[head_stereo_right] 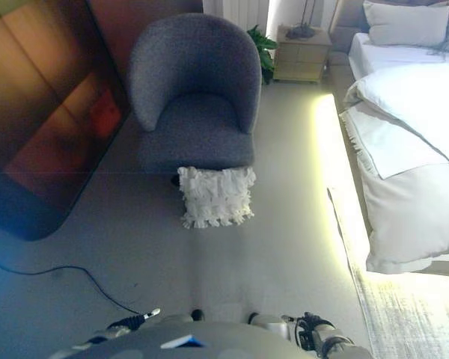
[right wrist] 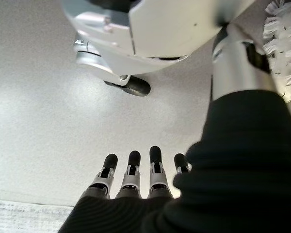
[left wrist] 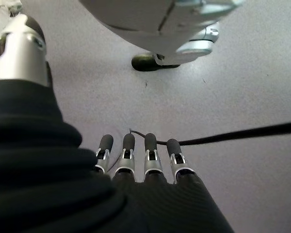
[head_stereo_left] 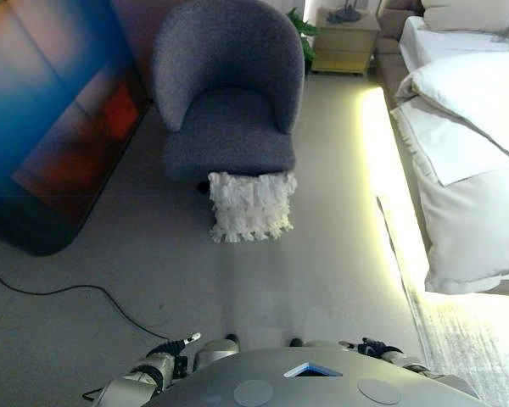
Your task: Pick up the cushion and take it to the sofa
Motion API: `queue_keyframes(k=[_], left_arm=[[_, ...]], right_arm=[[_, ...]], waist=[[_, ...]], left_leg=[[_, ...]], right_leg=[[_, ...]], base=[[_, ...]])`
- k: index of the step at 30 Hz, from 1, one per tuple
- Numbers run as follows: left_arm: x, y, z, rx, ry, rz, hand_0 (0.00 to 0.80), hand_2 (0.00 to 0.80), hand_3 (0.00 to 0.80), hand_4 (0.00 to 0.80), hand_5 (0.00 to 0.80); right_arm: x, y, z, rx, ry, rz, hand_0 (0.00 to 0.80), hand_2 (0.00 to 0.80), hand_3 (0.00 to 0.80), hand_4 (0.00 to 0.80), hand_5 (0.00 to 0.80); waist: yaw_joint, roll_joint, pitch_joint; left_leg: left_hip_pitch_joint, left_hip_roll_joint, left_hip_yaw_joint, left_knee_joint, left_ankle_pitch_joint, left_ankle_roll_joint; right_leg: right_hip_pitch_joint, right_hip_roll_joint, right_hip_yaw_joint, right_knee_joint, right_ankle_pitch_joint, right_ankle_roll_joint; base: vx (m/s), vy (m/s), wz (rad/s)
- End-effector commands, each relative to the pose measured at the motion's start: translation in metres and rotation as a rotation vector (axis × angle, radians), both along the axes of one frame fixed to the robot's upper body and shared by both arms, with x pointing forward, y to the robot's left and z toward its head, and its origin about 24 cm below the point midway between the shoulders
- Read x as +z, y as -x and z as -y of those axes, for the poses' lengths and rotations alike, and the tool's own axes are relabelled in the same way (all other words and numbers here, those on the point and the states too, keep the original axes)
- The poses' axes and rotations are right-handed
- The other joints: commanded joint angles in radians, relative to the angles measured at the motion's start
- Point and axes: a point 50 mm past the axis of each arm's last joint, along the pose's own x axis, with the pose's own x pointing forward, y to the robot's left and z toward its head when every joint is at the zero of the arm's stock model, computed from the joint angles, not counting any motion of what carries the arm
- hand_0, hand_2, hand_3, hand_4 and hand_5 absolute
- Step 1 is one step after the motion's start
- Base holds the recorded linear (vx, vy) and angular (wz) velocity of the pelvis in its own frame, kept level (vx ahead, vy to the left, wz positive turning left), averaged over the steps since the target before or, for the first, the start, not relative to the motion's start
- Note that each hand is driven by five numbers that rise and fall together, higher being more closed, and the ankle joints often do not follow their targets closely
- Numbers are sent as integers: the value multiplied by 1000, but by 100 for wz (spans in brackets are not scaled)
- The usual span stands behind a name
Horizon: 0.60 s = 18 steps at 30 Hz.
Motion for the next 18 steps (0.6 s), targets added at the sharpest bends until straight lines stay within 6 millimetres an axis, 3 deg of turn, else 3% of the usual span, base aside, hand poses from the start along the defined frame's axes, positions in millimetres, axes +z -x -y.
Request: queue_keyframes(k=[1, 18], left_arm=[[1, -20, 3, 0, 15, 59, 0, 0, 0, 0, 0], [1, -20, 3, -78, 20, 16, 0, 0, 0, 0, 0]], right_arm=[[2, -20, 0, 7, 15, 17, 0, 0, 0, 0, 0], [1, -17, -5, -20, -12, 43, 0, 0, 0, 0, 0]], waist=[[19, -55, 12], [-9, -49, 18]], left_leg=[[11, -32, 26, 38, -115, 26], [28, -46, 50, 2, -124, 46]], right_leg=[[-13, -4, -4, 7, -53, 33], [-29, -10, 21, 7, -34, 56]], base=[[0, 0, 0], [-3, 28, -1]])
